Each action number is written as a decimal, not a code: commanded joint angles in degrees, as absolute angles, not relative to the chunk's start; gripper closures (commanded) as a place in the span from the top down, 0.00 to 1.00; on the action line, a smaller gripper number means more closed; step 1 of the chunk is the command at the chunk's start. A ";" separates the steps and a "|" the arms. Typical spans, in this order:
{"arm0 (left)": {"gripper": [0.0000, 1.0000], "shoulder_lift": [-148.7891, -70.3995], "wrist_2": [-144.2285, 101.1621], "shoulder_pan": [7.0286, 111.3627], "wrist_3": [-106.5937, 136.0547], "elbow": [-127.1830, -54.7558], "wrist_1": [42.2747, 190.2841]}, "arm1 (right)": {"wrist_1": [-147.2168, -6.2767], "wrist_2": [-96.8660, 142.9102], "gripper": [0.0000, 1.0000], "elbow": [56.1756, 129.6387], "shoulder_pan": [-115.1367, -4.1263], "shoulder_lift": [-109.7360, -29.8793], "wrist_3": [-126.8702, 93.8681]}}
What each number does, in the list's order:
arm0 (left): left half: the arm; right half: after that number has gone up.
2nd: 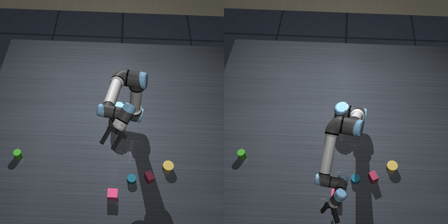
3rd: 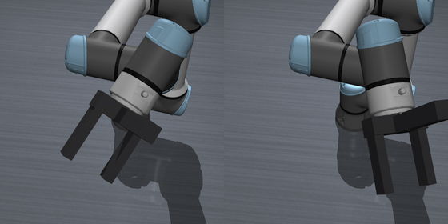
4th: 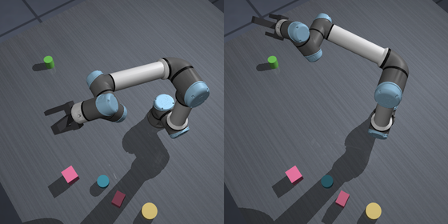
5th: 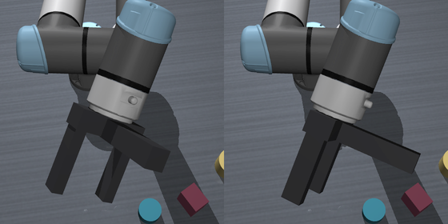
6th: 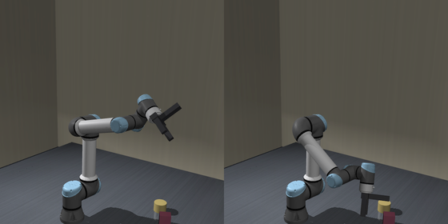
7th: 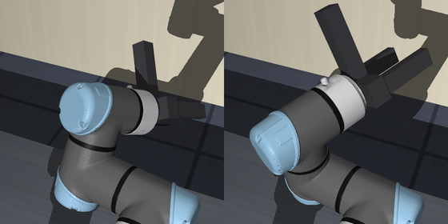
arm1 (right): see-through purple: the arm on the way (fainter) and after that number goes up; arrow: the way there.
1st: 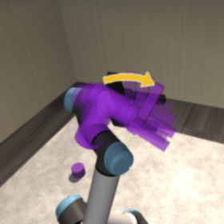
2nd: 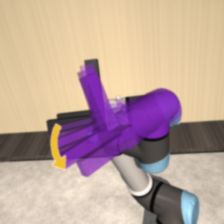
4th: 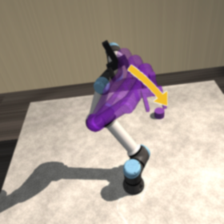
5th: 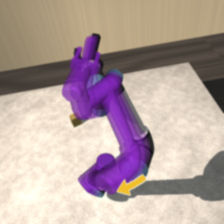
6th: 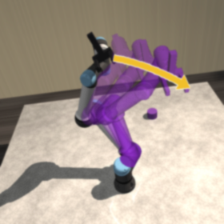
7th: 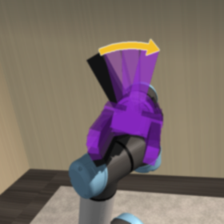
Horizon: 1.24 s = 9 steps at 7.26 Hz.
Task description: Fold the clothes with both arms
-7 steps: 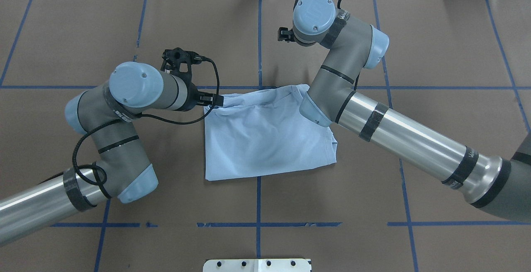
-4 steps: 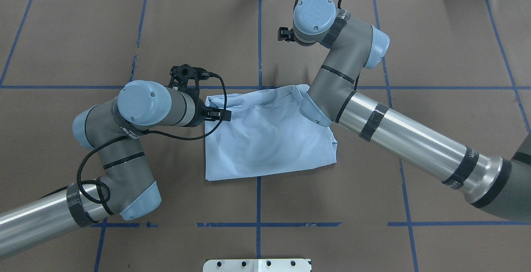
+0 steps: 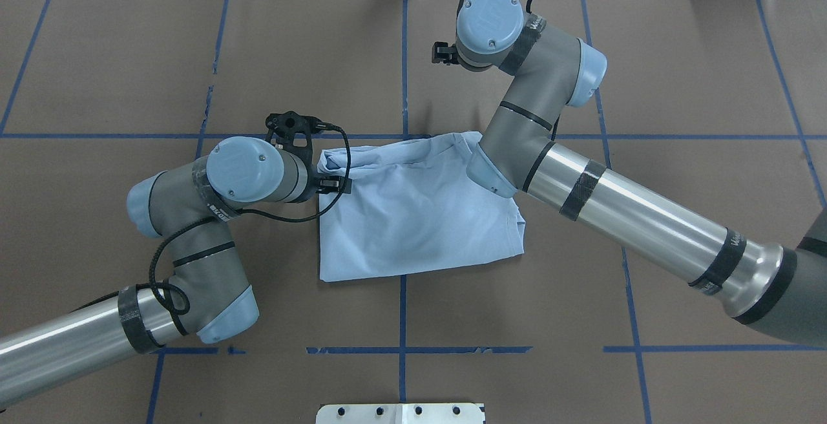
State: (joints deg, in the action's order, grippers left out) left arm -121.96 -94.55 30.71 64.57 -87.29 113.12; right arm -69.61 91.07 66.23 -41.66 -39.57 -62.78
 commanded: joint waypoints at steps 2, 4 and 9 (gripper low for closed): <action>1.00 -128.04 -94.13 36.55 62.33 -77.28 113.81 | -69.61 91.23 1.00 66.36 -41.66 -39.81 -62.58; 1.00 -128.06 -94.22 38.40 60.65 -77.08 113.82 | -69.61 91.58 1.00 66.27 -41.57 -39.99 -62.67; 1.00 -120.26 -102.63 44.45 49.79 -104.16 99.38 | -81.57 117.88 1.00 89.23 -57.86 -56.74 -46.35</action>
State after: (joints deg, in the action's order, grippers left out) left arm -123.07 -100.41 41.98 54.85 -95.39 106.26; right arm -74.61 110.61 81.69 -51.32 -51.68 -56.34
